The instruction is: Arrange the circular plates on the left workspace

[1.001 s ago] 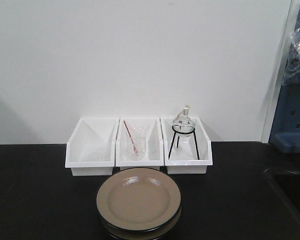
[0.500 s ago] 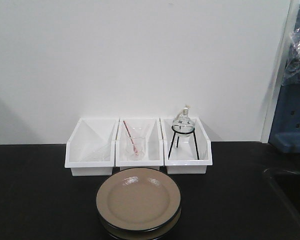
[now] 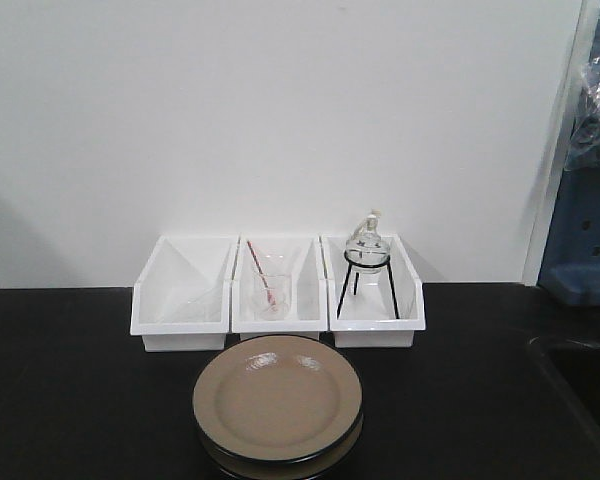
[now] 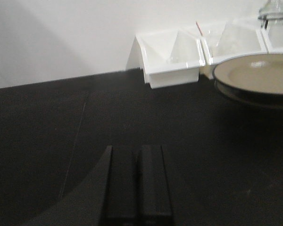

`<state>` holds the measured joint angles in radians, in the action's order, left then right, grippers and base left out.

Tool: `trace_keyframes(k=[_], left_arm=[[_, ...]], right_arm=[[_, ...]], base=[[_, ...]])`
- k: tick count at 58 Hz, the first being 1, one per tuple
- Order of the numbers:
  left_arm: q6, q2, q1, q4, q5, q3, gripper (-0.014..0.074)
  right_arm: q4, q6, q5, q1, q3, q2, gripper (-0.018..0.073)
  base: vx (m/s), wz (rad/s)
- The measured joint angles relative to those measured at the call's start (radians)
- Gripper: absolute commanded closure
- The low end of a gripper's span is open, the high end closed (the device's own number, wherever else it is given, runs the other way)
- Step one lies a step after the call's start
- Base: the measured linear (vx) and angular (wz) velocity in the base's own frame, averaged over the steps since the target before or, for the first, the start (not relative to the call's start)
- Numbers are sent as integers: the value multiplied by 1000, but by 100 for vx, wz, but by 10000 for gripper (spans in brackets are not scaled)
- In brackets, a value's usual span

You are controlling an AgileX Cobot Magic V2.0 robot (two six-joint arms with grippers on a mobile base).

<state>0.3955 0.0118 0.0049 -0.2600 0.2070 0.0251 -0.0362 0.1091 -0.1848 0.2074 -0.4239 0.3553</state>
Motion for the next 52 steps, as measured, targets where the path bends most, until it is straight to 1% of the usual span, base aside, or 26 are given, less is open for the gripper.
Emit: trace_keyframes(k=[7, 14, 52], left_arm=[[-25, 0, 0, 68, -8, 3, 594], [-46, 0, 0, 114, -9, 3, 594], [-56, 0, 0, 122, -8, 3, 594]], right_arm=[[0, 0, 0, 0, 0, 0, 559], [0, 0, 0, 0, 0, 0, 559], [0, 0, 0, 0, 0, 0, 559]], base=[[0, 0], [0, 0], [0, 0]])
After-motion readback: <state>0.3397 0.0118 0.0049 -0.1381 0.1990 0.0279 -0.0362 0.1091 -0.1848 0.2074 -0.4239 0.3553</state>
